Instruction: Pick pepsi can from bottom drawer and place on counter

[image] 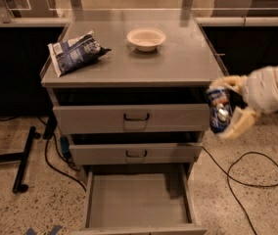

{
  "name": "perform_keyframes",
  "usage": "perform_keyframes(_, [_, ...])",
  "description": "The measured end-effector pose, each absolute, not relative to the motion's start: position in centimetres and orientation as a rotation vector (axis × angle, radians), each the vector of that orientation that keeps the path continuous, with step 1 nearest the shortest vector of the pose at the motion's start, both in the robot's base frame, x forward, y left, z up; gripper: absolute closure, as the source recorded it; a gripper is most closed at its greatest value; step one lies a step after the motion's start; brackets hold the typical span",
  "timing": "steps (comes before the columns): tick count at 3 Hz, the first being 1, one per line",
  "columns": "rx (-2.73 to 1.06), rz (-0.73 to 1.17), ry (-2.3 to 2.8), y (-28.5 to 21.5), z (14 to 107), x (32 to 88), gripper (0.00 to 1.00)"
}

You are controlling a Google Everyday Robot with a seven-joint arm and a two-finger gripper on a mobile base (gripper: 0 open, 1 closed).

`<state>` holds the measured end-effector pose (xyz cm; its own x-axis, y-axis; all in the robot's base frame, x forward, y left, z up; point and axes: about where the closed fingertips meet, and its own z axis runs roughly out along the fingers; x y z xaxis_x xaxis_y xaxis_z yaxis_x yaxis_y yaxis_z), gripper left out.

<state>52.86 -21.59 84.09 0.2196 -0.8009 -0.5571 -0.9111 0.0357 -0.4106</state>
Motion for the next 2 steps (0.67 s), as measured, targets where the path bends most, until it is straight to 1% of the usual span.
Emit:
perform_keyframes(1, [-1.742,0.149,1.608,-17.6,92.1,57.2,1.00])
perform_keyframes(2, [-1.708,0.141,1.702,-14.8,97.0,62.3,1.00])
